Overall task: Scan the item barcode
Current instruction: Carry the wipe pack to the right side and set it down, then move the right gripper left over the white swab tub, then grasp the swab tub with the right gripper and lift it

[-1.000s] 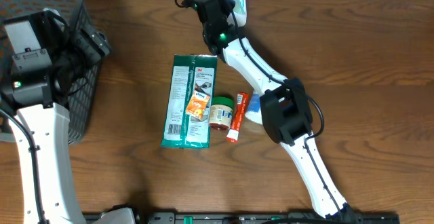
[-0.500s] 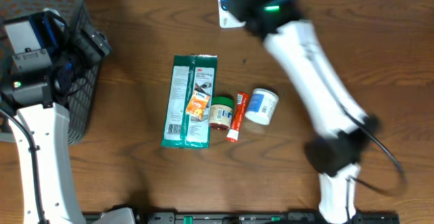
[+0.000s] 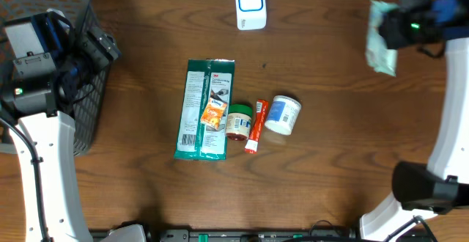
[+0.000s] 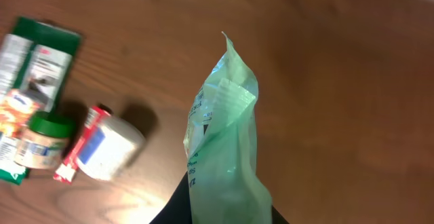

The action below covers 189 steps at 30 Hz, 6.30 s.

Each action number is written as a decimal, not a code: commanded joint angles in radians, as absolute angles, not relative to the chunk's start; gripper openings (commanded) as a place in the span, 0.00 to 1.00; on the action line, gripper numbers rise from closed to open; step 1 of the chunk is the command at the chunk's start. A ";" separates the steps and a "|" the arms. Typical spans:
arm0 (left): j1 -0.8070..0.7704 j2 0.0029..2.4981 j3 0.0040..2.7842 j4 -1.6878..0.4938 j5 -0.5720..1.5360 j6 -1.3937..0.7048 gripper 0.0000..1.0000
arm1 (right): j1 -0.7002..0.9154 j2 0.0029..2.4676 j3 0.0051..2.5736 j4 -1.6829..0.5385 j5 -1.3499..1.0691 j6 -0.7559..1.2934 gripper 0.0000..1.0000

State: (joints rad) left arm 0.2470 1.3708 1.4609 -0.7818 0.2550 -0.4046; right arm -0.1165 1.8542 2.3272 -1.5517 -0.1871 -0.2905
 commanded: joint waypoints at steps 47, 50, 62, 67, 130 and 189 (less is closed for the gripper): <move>0.250 1.365 1.477 -0.782 0.242 -0.405 0.86 | -0.391 1.670 1.500 -1.018 -0.406 0.188 0.99; 0.250 1.365 1.477 -0.782 0.242 -0.405 0.86 | -0.336 1.671 1.490 -1.021 -0.560 0.247 0.99; 0.250 1.365 1.477 -0.782 0.242 -0.405 0.86 | 0.077 1.673 1.399 -0.946 -0.256 0.493 0.99; 0.250 1.365 1.477 -0.782 0.242 -0.405 0.86 | 0.254 1.698 1.389 -0.923 -0.078 0.593 0.99; 0.250 1.365 1.477 -0.782 0.242 -0.405 0.86 | 0.362 1.789 1.300 -0.831 -0.017 0.618 0.68; 0.250 1.365 1.477 -0.782 0.242 -0.405 0.86 | 0.521 1.641 0.853 -0.166 0.567 0.542 0.72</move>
